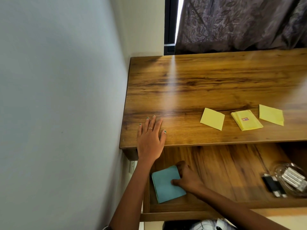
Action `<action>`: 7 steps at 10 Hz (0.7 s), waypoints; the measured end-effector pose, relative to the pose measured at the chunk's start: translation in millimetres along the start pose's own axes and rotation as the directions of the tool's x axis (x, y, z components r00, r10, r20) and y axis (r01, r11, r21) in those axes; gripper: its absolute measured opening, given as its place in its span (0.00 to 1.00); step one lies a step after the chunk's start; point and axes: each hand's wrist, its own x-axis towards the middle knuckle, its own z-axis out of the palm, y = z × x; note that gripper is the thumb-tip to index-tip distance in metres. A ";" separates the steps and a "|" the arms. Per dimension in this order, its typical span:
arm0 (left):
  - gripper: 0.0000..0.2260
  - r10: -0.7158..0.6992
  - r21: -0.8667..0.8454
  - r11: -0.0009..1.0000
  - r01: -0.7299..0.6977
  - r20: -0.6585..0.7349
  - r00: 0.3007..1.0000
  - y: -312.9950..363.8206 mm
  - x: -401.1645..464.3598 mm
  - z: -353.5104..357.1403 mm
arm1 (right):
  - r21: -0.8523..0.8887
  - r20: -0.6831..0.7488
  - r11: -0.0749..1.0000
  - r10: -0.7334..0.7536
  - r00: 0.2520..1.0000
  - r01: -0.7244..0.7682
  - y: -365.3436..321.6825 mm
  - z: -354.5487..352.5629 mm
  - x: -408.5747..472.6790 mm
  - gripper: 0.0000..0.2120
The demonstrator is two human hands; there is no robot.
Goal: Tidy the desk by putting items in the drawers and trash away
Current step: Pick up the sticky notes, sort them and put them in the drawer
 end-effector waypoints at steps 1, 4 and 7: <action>0.28 -0.002 -0.010 1.000 0.002 -0.011 1.000 -0.4 0.7 0.3 | -0.059 -0.010 0.998 -0.012 1.000 0.011 -2.7 -3.0 0.4 0.32; 0.28 -0.007 -0.009 1.000 0.007 -0.013 1.000 -0.1 1.0 0.9 | -0.261 0.145 0.963 -0.034 0.989 0.071 -7.7 -6.6 0.3 0.26; 0.27 -0.005 -0.009 1.000 0.005 -0.018 1.000 -0.7 1.0 1.4 | -0.432 0.139 0.850 -0.266 0.954 0.300 -10.0 -4.6 3.1 0.26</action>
